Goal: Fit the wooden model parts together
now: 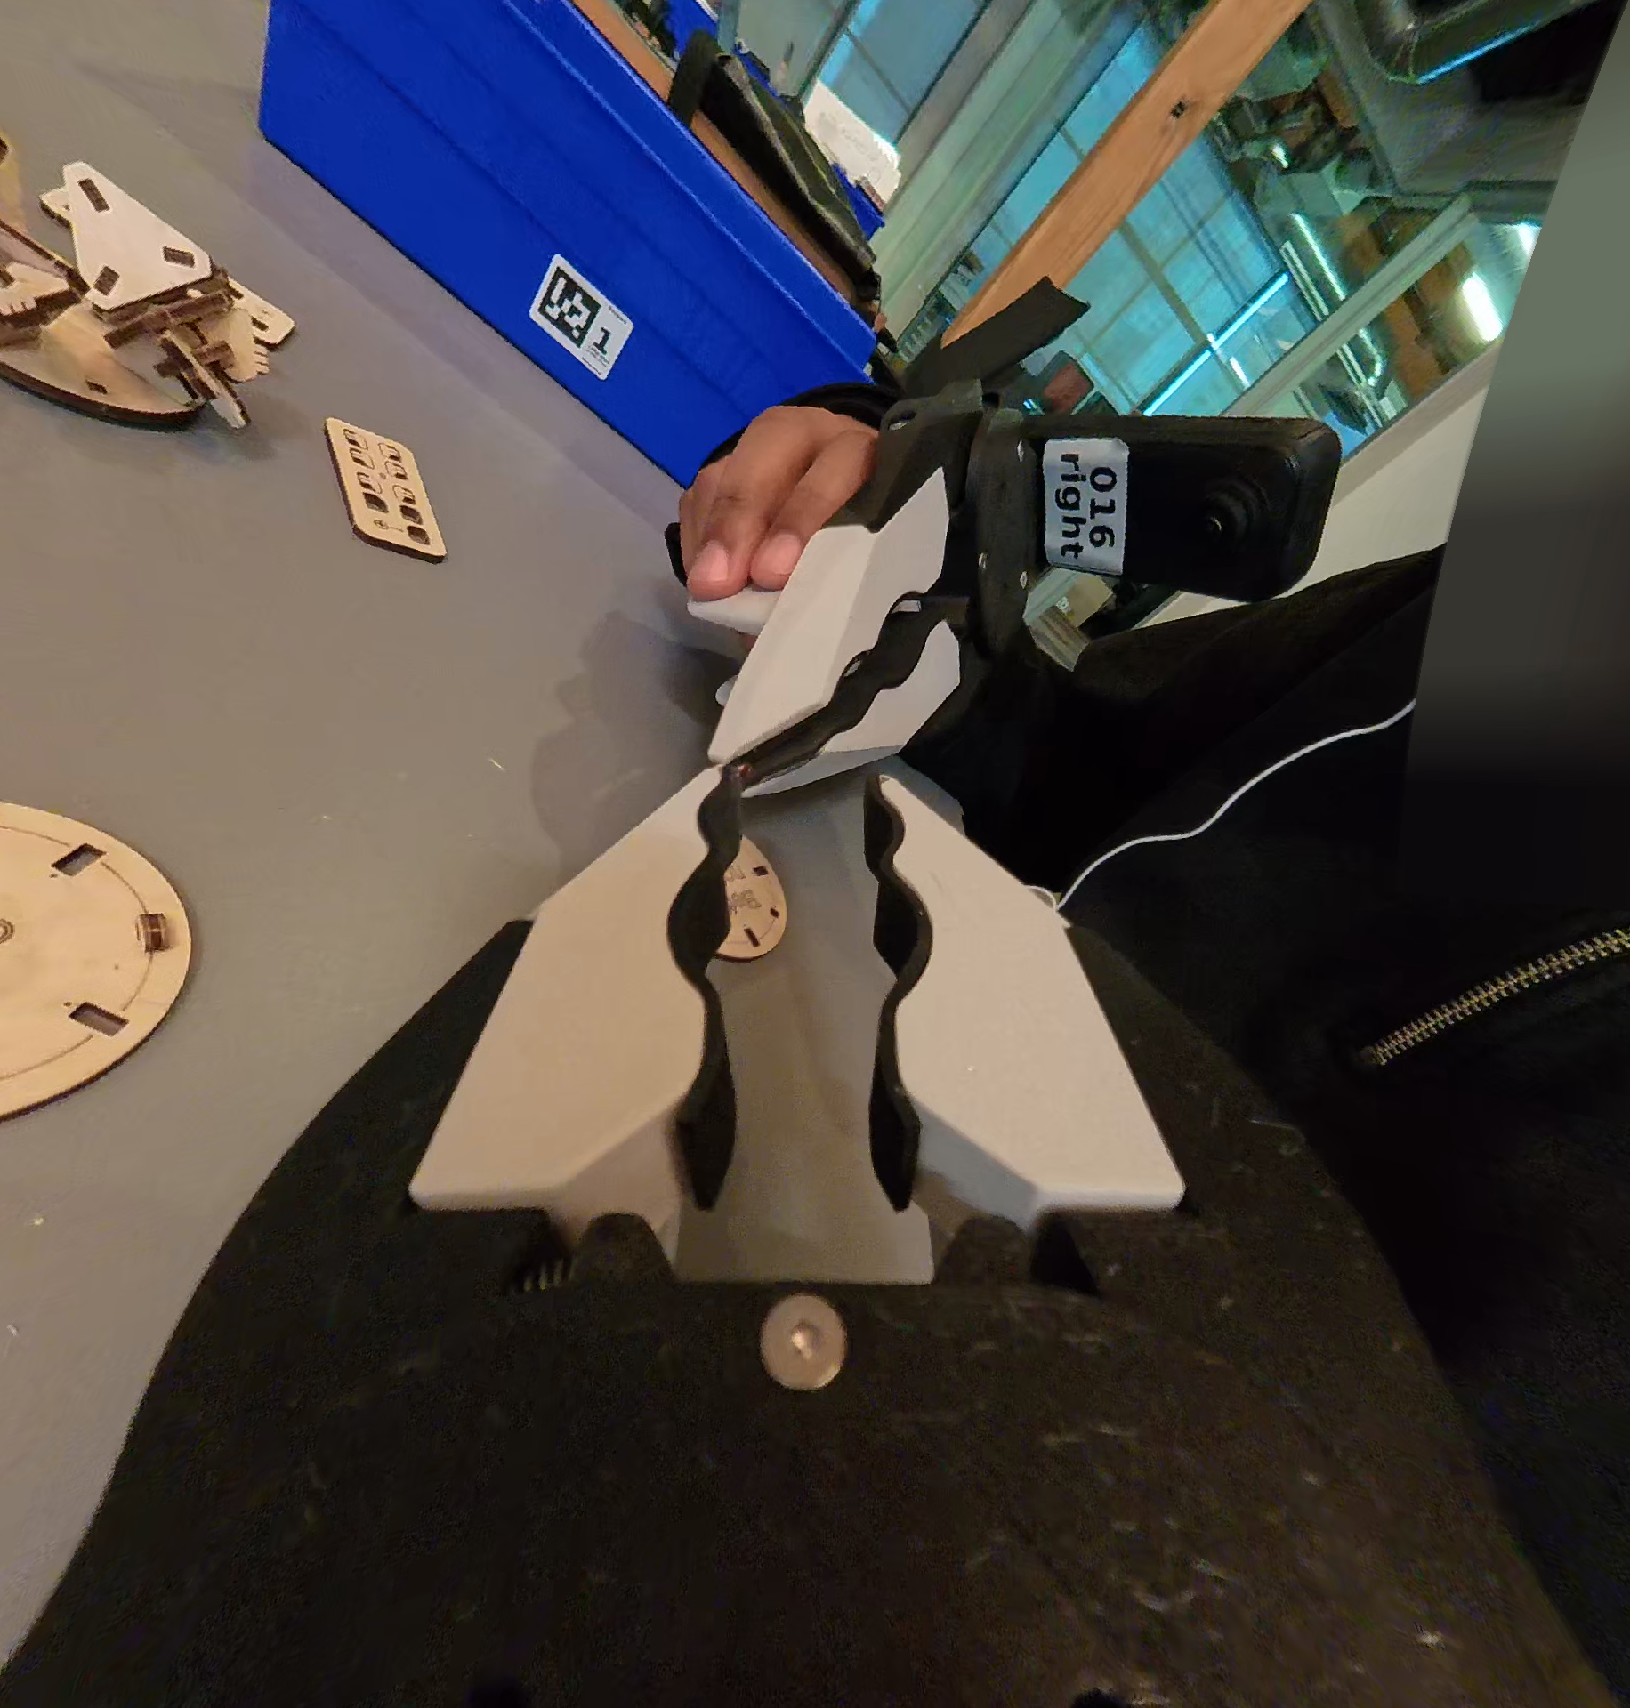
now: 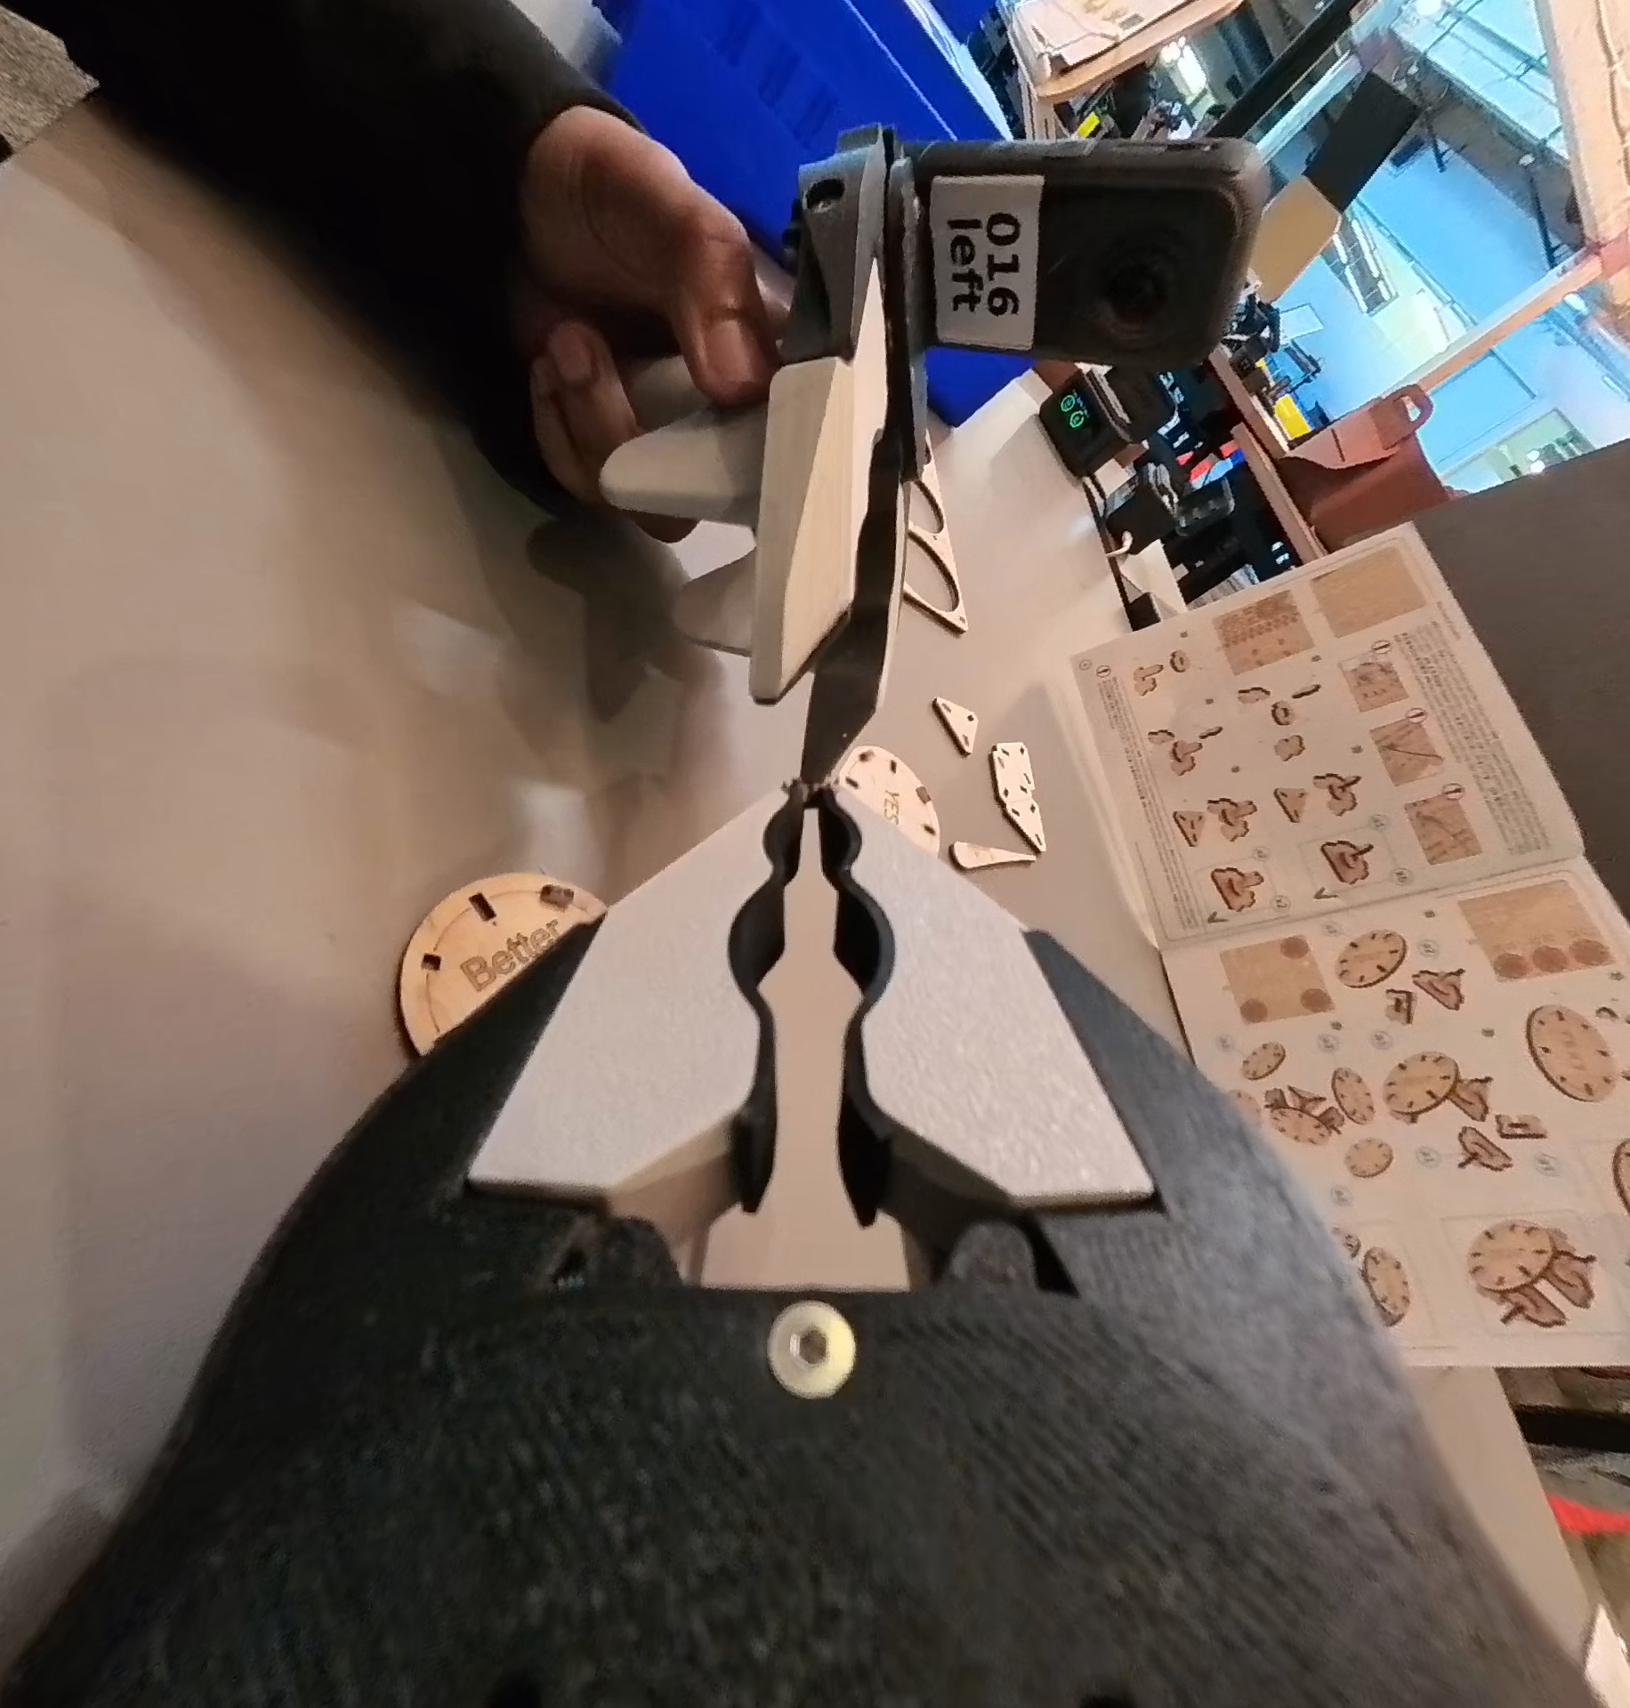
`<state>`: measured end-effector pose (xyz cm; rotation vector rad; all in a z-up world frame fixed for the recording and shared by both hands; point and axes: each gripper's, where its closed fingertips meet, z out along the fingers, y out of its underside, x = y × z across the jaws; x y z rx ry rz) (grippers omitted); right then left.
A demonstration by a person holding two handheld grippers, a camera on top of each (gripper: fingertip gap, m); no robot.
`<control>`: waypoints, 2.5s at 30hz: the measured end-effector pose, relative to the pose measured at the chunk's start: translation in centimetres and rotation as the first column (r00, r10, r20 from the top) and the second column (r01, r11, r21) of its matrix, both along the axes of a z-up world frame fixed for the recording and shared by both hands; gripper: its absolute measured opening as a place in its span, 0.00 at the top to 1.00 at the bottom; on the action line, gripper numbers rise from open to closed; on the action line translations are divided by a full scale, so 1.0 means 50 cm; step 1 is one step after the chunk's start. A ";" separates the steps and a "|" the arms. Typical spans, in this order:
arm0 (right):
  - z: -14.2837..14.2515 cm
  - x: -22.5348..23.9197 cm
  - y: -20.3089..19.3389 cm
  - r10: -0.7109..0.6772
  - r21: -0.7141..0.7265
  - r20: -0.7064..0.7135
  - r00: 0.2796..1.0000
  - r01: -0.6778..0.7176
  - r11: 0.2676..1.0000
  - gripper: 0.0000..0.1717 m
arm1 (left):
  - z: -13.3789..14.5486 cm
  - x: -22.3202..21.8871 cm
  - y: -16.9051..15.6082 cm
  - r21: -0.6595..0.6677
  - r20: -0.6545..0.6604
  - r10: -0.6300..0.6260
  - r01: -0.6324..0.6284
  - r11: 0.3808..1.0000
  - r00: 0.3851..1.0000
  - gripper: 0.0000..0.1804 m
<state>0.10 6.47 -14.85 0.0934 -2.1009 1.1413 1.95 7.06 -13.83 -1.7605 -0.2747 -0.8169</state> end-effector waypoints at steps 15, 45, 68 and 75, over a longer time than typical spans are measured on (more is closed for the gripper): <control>0.072 0.006 -0.003 0.018 -0.217 -0.046 0.999 -0.027 0.976 0.99 | 0.071 -0.050 -0.023 0.185 0.307 0.022 -0.083 0.979 0.951 0.90; 0.085 0.036 -0.027 0.105 -0.282 -0.047 0.993 -0.114 0.953 0.99 | 0.067 0.011 -0.014 0.196 0.440 -0.173 0.094 0.976 0.881 0.98; 0.151 -0.023 0.050 -0.031 -0.519 0.084 0.996 0.070 0.852 0.96 | 0.051 -0.074 -0.028 0.119 0.269 0.108 -0.144 0.982 0.957 1.00; 0.089 -0.074 0.078 -0.104 -0.482 0.350 0.931 0.274 0.832 0.96 | -0.014 -0.113 -0.027 -0.064 -0.128 0.299 -0.308 0.949 0.946 0.98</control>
